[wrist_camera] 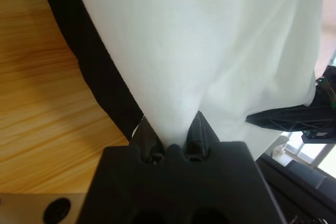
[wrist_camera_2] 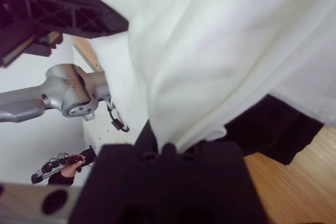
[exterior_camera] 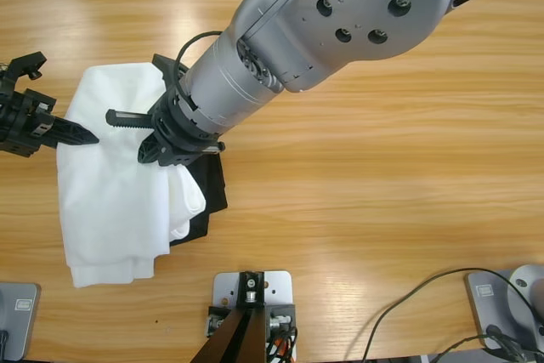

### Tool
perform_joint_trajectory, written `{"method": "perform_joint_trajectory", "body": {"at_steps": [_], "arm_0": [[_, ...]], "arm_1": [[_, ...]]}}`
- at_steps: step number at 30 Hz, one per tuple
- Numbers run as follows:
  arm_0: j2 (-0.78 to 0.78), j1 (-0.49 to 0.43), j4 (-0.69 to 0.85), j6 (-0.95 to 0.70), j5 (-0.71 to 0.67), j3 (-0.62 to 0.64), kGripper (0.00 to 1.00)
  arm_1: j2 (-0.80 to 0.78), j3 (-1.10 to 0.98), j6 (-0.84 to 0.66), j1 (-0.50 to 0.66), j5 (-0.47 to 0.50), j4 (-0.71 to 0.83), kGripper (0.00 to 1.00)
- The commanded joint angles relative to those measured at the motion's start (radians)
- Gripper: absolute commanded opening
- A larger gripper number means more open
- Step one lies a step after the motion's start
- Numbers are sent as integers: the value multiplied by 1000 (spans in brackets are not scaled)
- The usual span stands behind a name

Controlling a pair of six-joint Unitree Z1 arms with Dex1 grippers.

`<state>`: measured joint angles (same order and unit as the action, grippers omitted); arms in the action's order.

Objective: Fold clothes

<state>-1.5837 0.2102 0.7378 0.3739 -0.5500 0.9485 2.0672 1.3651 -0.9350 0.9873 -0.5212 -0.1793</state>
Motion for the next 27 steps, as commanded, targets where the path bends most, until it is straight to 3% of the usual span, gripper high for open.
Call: {"method": "perform_joint_trajectory", "body": {"at_steps": [1,2,3,4,5,6,7,8,9,10,17,23,27], "arm_0": [[-75,-25,-43,-12,13,-19,0],[-81,-29,-45,-12,13,-21,0],[-89,-31,-50,-12,14,-24,0],[-97,-33,-58,-12,14,-28,0],[-101,-34,-73,-12,13,-37,0],[-106,-34,-86,-9,12,-44,0],[-109,-34,-90,-4,13,-47,152],[-109,-34,-95,-3,19,-47,699],[-107,-34,-101,-3,26,-48,942],[-104,-34,-104,-4,28,-48,989],[-127,-34,-103,-1,25,-87,1000],[19,-35,-102,-3,143,-78,1000],[99,-60,-54,-3,221,-45,991]], "arm_1": [[74,-1,18,-8,18,21,0],[75,-1,20,-9,27,22,196],[79,0,22,-9,30,23,659],[80,0,22,-10,35,21,931],[80,-2,22,-10,44,16,993],[79,-5,23,-10,57,13,1000],[76,-7,24,-10,71,3,1000],[72,-8,24,-10,96,-16,1000],[68,-8,24,-11,117,-29,1000],[63,-8,27,-11,138,-40,1000],[22,-5,32,-14,244,-158,1000],[-48,-5,64,-15,359,-228,1000],[-110,6,97,-15,485,-377,1000]]}}
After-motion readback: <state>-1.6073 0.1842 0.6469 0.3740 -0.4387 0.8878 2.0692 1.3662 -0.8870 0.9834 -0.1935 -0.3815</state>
